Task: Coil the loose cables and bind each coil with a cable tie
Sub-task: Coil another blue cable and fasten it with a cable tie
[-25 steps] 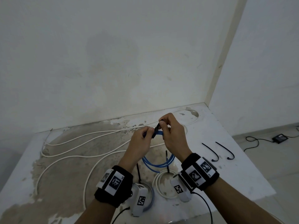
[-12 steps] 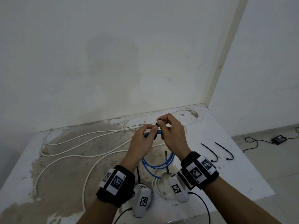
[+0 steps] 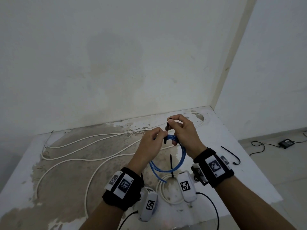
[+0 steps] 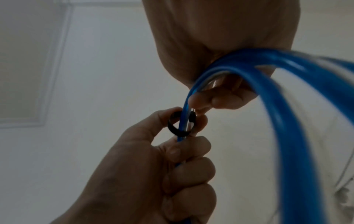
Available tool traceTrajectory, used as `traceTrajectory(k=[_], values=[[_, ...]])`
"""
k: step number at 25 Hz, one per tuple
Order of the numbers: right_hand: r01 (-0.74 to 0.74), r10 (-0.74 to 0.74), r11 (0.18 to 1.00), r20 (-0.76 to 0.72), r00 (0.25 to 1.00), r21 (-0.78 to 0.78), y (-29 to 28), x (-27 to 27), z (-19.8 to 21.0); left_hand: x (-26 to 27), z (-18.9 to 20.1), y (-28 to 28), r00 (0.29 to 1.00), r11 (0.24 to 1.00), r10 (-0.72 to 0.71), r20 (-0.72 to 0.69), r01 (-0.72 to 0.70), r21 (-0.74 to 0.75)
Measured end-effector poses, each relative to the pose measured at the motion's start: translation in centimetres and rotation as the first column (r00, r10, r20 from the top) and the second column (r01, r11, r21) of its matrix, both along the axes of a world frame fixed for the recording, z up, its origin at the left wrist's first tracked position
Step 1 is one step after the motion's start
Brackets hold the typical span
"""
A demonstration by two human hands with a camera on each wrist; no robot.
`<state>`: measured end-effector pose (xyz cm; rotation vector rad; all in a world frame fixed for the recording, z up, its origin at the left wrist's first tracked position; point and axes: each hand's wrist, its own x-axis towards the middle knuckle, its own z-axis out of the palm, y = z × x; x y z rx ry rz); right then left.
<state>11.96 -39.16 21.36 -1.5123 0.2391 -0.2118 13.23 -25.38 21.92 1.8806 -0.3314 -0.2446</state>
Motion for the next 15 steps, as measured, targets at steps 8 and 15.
traceTrajectory(k=[8,15], values=[[-0.135,0.136,0.975,-0.003,0.991,-0.175,0.2,-0.5,0.2,-0.1,0.3,-0.2,0.995,0.995,0.088,-0.053,-0.09,-0.039],[-0.074,0.071,0.986,-0.025,0.997,-0.151,-1.5,0.9,1.3,-0.9,-0.2,-1.0,1.0,1.0,0.019,-0.013,-0.019,-0.013]])
